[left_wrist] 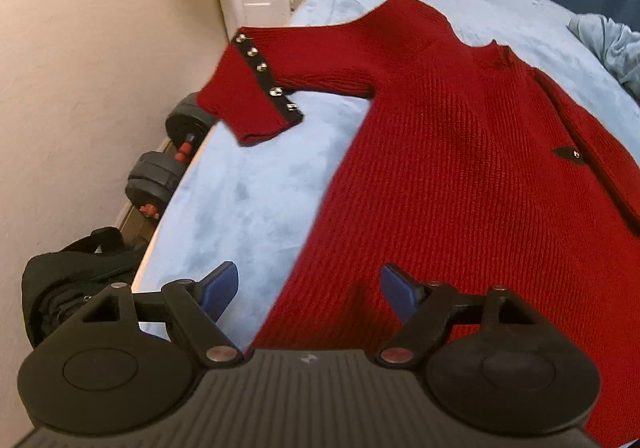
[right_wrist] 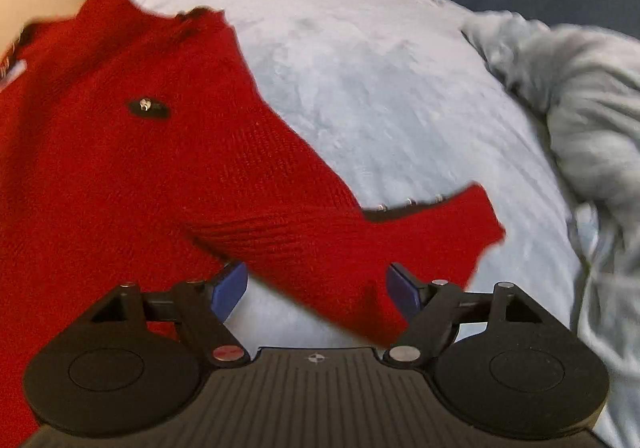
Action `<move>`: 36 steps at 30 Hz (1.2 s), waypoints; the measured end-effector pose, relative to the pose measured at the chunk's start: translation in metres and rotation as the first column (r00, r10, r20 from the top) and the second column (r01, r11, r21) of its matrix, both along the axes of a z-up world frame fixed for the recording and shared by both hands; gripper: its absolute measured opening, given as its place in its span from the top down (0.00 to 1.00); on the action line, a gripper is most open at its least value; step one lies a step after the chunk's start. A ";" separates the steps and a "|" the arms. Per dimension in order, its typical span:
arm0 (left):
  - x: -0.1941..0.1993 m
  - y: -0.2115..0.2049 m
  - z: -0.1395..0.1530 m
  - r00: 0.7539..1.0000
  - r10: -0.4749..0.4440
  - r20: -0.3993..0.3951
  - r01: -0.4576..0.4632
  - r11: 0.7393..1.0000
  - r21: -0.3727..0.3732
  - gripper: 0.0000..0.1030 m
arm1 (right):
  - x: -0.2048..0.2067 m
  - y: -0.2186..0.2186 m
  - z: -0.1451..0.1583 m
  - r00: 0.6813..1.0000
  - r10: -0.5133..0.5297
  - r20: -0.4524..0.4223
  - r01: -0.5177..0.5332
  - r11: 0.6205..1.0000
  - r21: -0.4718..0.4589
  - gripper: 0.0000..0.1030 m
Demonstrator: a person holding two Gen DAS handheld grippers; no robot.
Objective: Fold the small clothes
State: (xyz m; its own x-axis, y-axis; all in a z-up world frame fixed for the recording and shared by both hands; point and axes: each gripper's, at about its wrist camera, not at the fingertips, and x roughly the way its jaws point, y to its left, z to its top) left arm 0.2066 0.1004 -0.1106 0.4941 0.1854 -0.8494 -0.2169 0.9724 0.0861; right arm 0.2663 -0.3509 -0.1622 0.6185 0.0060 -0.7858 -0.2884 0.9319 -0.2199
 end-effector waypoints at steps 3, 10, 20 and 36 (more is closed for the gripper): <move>0.012 -0.006 -0.001 1.000 -0.011 -0.003 0.011 1.000 0.026 0.20 | 0.019 -0.010 -0.002 0.999 -0.011 -0.048 0.016 0.994 0.107 0.86; 0.036 -0.003 0.007 0.999 0.036 0.034 -0.037 0.999 0.039 0.20 | 0.115 -0.105 0.079 0.854 -0.480 0.199 0.451 0.875 0.173 0.87; 0.042 -0.007 -0.003 0.999 0.033 0.018 -0.034 0.999 0.027 0.20 | 0.070 -0.163 0.047 0.677 -0.735 0.037 0.660 0.629 0.411 0.51; 0.040 -0.028 0.003 1.000 0.014 0.012 -0.014 0.999 0.033 0.20 | 0.072 -0.174 -0.039 0.670 -0.732 -0.122 0.685 0.546 0.482 0.34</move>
